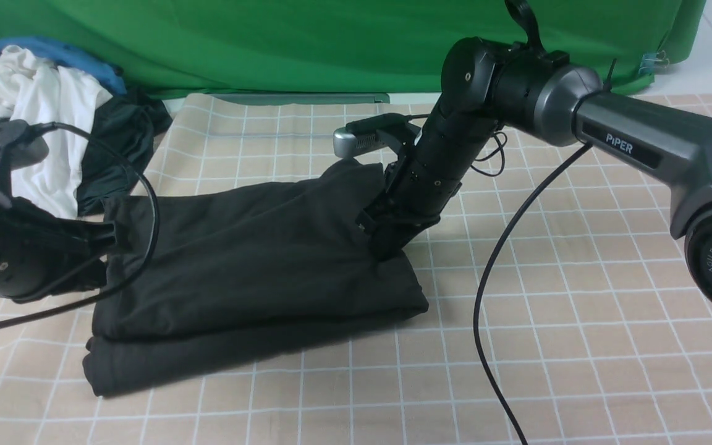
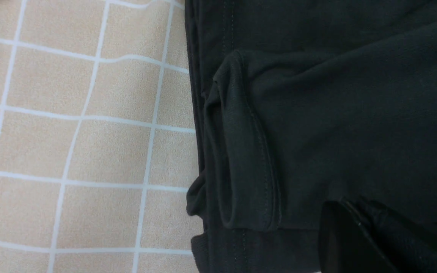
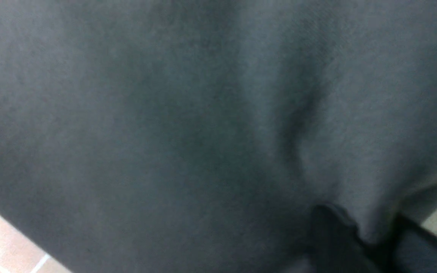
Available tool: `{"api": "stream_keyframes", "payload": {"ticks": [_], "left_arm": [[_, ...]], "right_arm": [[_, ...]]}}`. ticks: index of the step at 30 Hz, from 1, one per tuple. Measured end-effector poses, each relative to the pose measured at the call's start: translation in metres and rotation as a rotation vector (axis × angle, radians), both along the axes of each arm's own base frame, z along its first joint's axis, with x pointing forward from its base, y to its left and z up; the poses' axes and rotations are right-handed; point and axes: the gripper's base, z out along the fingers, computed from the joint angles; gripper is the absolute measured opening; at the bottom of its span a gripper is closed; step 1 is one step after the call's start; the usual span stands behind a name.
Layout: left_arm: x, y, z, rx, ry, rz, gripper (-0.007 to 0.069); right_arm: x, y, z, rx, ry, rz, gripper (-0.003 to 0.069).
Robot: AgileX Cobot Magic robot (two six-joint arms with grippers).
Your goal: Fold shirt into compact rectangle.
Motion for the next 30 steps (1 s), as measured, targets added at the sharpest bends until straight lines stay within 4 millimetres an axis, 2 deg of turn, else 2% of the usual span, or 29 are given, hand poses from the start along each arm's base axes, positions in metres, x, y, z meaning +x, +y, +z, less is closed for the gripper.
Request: {"api": "stream_keyframes", "payload": {"ticks": [1,5,11,14,19,22,24,27,30], "left_arm": [[-0.001,0.000,0.001,0.001,-0.003,-0.001,0.0017],[-0.002,0.000,0.001,0.001,-0.005,-0.003,0.0018],[-0.002,0.000,0.001,0.001,-0.001,-0.004,0.0019],[-0.003,0.000,0.001,0.000,0.011,-0.007,0.0019],[-0.004,0.000,0.001,-0.002,0.014,-0.007,0.0019],[-0.003,0.000,0.001,-0.003,0.006,-0.005,0.0019],[-0.002,-0.001,0.001,-0.006,-0.005,-0.001,0.0019],[0.000,-0.002,0.003,-0.019,-0.026,-0.004,0.0019],[0.001,-0.007,0.005,-0.057,-0.058,-0.046,0.0019]], "right_arm": [[0.000,0.000,0.000,-0.004,0.000,0.006,0.0097],[-0.002,-0.007,0.005,-0.032,0.024,0.012,0.0097],[-0.001,-0.042,0.031,-0.096,0.009,-0.056,0.0097],[-0.008,-0.075,0.040,-0.152,0.022,-0.123,0.0097],[-0.021,-0.101,0.017,-0.213,0.127,-0.165,0.0097],[-0.023,-0.106,0.011,-0.229,0.149,-0.182,0.0103],[-0.023,-0.108,0.013,-0.246,0.143,-0.194,0.0130],[-0.022,-0.115,0.020,-0.302,0.108,-0.211,0.0249],[-0.022,-0.122,0.038,-0.329,0.046,-0.220,0.0347]]}}
